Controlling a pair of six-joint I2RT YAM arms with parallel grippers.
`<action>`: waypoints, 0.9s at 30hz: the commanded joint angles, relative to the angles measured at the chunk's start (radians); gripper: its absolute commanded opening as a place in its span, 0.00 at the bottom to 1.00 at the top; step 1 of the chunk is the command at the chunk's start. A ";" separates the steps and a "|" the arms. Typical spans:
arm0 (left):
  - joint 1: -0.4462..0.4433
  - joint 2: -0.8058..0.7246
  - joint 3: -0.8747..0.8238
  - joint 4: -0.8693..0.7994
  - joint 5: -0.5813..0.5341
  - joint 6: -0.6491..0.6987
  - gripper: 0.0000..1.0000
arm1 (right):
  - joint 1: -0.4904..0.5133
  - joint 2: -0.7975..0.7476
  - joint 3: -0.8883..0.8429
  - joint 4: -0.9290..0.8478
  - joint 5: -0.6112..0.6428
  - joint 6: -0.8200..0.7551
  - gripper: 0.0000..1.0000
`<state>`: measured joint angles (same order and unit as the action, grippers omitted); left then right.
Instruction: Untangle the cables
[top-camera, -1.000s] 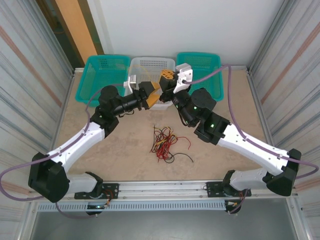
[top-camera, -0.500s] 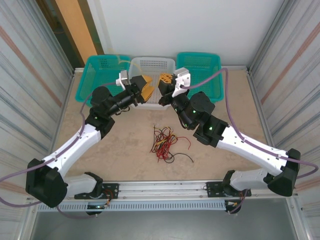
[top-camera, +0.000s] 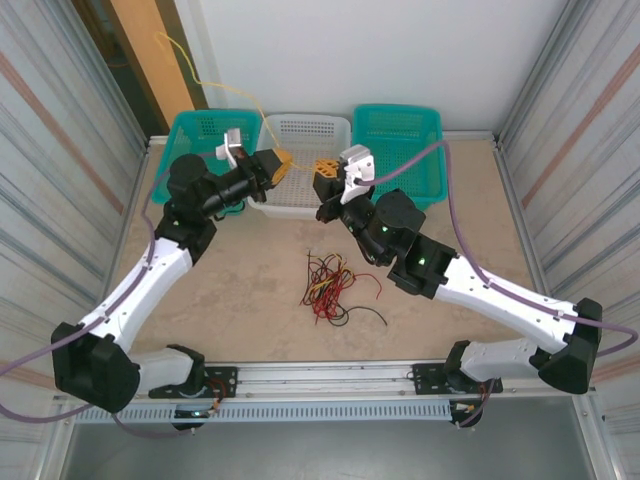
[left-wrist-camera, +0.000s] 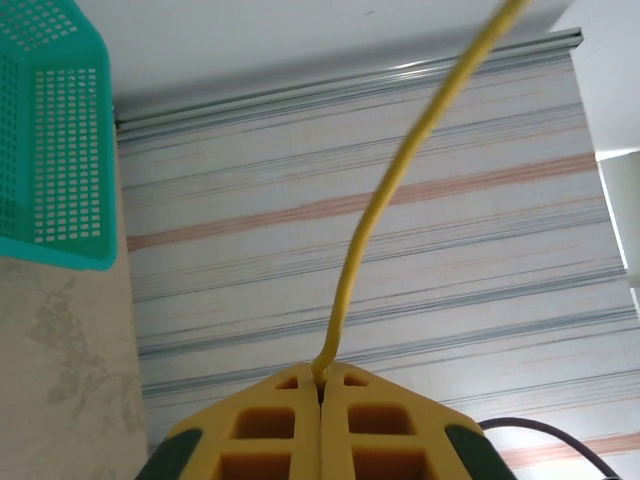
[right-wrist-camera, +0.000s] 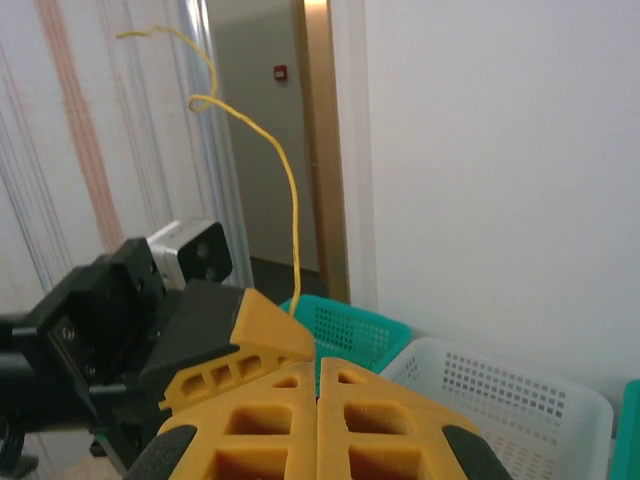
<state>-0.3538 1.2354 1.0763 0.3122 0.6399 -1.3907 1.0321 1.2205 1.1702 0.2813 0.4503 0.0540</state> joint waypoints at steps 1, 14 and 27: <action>0.048 0.044 0.069 -0.218 0.089 0.171 0.00 | 0.009 -0.026 0.000 -0.031 0.007 0.037 0.00; 0.285 0.289 0.373 -1.085 0.026 0.929 0.00 | -0.120 -0.173 -0.071 -0.266 0.093 0.221 0.60; 0.393 0.611 0.736 -1.352 -0.047 1.129 0.00 | -0.130 -0.280 -0.155 -0.336 0.106 0.279 0.59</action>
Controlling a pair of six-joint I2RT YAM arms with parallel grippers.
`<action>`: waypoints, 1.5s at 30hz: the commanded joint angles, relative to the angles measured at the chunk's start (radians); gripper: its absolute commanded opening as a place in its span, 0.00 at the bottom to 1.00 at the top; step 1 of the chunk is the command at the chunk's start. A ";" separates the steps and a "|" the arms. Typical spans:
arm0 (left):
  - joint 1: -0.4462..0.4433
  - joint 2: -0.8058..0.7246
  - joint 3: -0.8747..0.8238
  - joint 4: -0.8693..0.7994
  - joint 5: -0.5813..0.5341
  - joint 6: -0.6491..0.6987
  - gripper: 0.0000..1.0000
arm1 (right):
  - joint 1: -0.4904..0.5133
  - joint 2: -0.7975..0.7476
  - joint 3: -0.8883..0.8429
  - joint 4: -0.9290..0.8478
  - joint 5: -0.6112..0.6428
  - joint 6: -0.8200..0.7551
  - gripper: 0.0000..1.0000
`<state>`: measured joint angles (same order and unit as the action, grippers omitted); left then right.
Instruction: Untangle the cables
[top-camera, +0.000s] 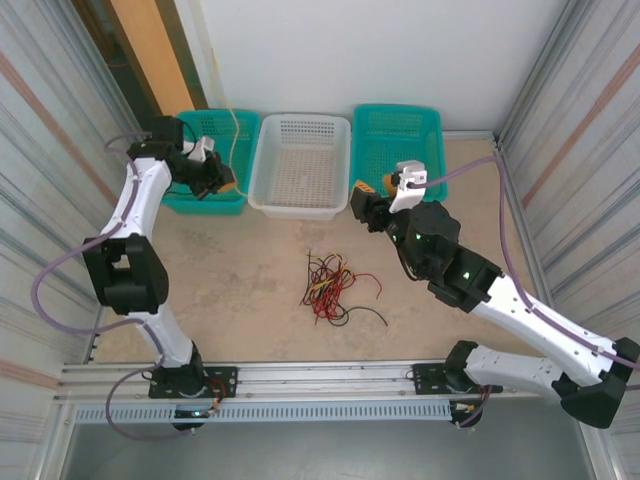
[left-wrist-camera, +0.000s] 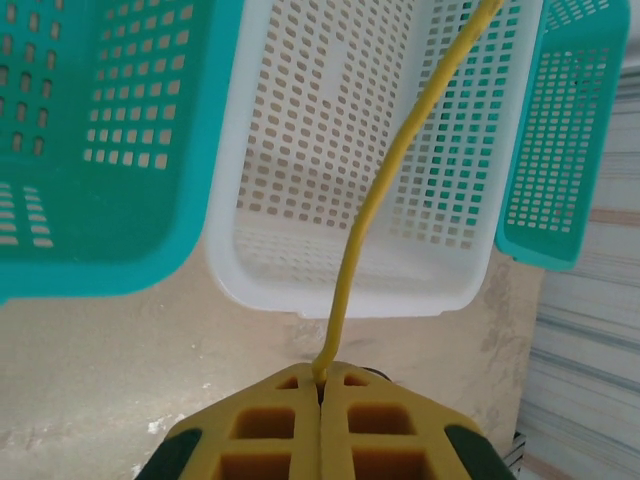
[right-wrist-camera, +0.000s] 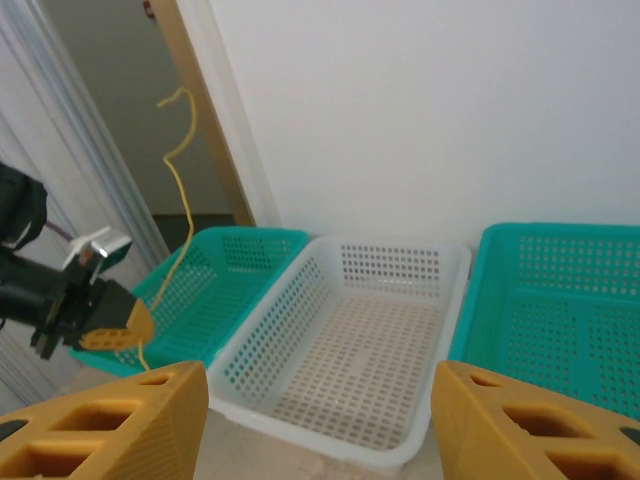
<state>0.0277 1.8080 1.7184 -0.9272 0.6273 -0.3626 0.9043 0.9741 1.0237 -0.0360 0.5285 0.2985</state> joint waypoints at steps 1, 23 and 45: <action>0.025 0.072 0.130 -0.142 -0.050 0.105 0.00 | -0.002 -0.040 -0.014 -0.024 0.030 0.041 0.59; 0.075 -0.107 0.104 -0.007 -0.036 -0.012 0.39 | -0.018 -0.056 0.000 -0.294 0.076 0.179 0.64; -0.460 -0.616 -0.696 0.343 -0.060 -0.072 0.45 | -0.149 0.606 0.187 -0.609 -0.606 0.242 0.52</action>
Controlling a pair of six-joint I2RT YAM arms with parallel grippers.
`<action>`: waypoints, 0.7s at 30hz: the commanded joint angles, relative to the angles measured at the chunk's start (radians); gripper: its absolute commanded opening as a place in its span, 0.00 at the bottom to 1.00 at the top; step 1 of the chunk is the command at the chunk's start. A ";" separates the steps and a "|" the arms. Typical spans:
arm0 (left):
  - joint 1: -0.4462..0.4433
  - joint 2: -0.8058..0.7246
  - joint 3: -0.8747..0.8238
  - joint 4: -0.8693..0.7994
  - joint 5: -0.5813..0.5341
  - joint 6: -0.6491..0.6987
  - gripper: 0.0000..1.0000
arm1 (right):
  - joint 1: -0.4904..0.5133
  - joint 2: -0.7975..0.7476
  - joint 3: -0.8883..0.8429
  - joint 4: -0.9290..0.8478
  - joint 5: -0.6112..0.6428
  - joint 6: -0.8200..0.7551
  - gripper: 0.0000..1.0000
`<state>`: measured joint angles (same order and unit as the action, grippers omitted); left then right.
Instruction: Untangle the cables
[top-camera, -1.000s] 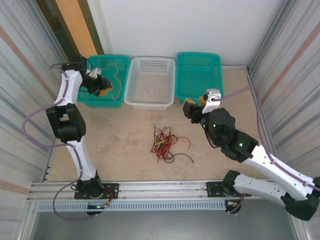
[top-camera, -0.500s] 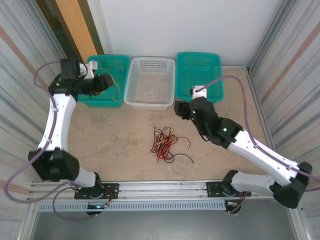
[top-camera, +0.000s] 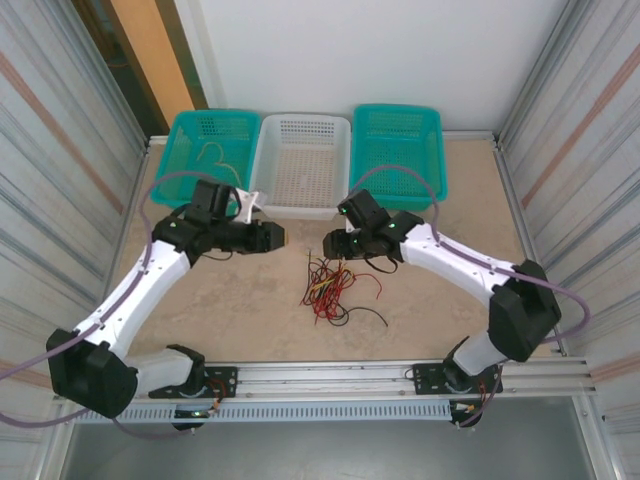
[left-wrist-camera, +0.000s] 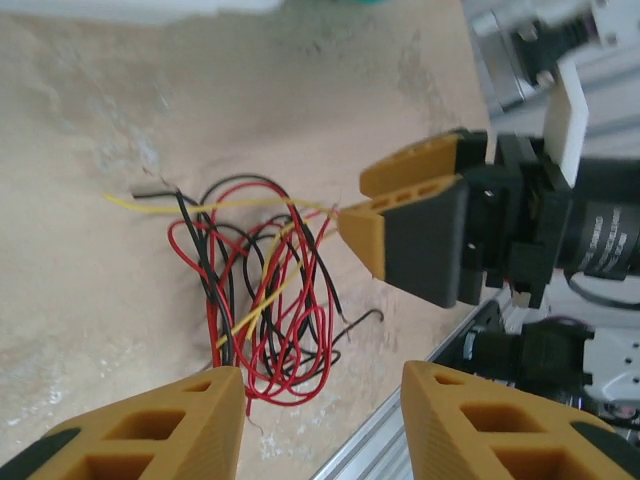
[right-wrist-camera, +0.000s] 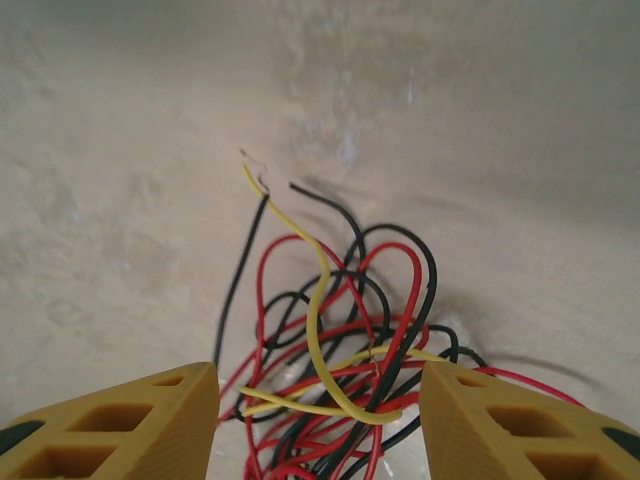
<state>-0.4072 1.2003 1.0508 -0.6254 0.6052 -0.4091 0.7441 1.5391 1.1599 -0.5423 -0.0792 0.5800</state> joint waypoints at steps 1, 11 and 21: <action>-0.030 -0.008 -0.041 0.055 -0.041 -0.036 0.45 | 0.015 0.057 0.060 -0.112 0.009 -0.046 0.51; -0.074 0.024 -0.092 0.121 -0.050 -0.068 0.46 | 0.052 0.096 0.151 -0.174 0.120 -0.094 0.02; -0.262 0.127 -0.032 0.200 -0.093 -0.044 0.50 | 0.075 -0.125 0.233 -0.203 0.145 -0.127 0.00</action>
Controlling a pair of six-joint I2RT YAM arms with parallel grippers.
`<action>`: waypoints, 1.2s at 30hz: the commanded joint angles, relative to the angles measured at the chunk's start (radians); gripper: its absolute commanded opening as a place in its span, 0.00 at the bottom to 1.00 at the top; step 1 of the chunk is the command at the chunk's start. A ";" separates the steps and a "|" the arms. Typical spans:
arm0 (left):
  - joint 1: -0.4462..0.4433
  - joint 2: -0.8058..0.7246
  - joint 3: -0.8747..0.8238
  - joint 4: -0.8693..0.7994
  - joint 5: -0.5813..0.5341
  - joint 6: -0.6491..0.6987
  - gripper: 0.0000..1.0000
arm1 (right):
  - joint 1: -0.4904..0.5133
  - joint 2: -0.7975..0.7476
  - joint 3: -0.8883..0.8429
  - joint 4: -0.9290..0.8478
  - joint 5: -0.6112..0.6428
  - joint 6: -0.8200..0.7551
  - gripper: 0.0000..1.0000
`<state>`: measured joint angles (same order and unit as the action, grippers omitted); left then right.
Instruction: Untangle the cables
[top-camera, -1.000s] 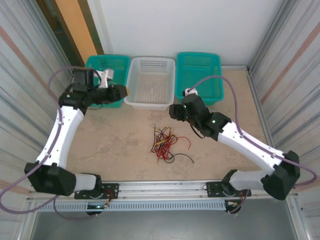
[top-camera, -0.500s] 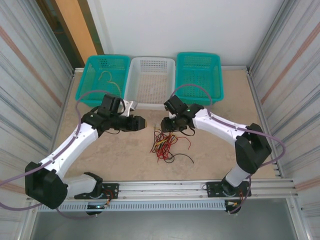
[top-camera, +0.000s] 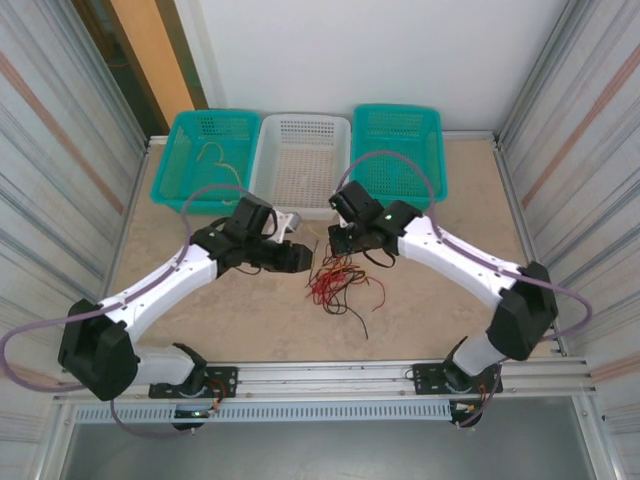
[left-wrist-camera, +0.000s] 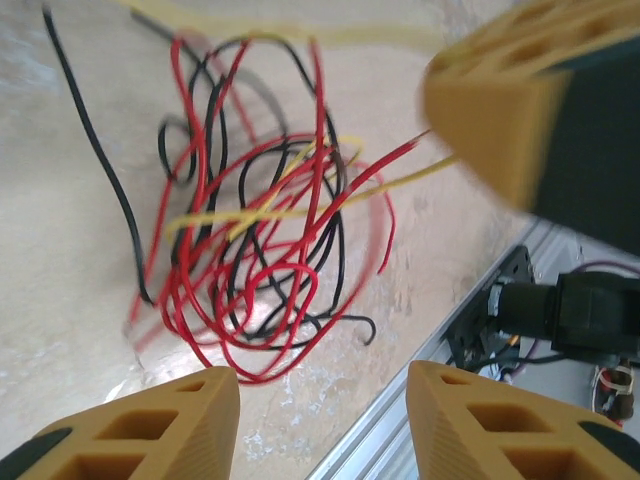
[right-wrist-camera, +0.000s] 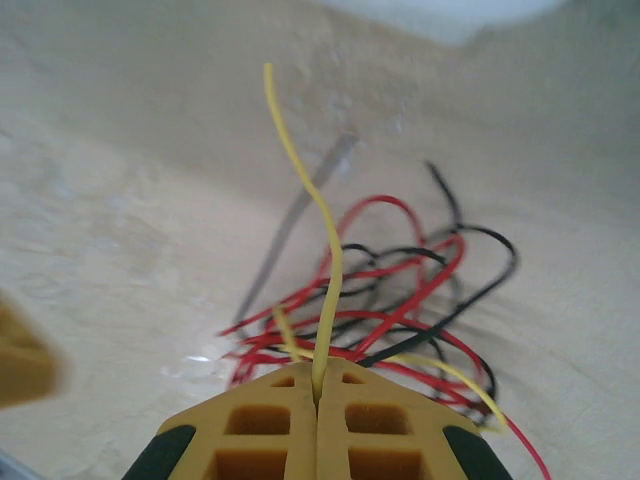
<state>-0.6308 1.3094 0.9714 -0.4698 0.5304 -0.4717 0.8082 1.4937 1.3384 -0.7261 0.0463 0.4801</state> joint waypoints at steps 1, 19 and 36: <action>-0.056 0.027 0.061 0.056 -0.023 0.027 0.50 | 0.011 -0.099 0.065 -0.019 0.015 -0.028 0.00; -0.093 0.137 0.123 0.002 -0.213 0.081 0.47 | -0.115 -0.465 0.016 0.155 -0.045 0.007 0.00; -0.093 0.110 0.090 0.053 -0.123 0.065 0.52 | -0.301 -0.636 -0.116 0.317 -0.116 0.124 0.00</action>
<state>-0.7250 1.4788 1.0668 -0.4492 0.3496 -0.4099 0.5117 0.8406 1.2366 -0.4782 -0.0200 0.5610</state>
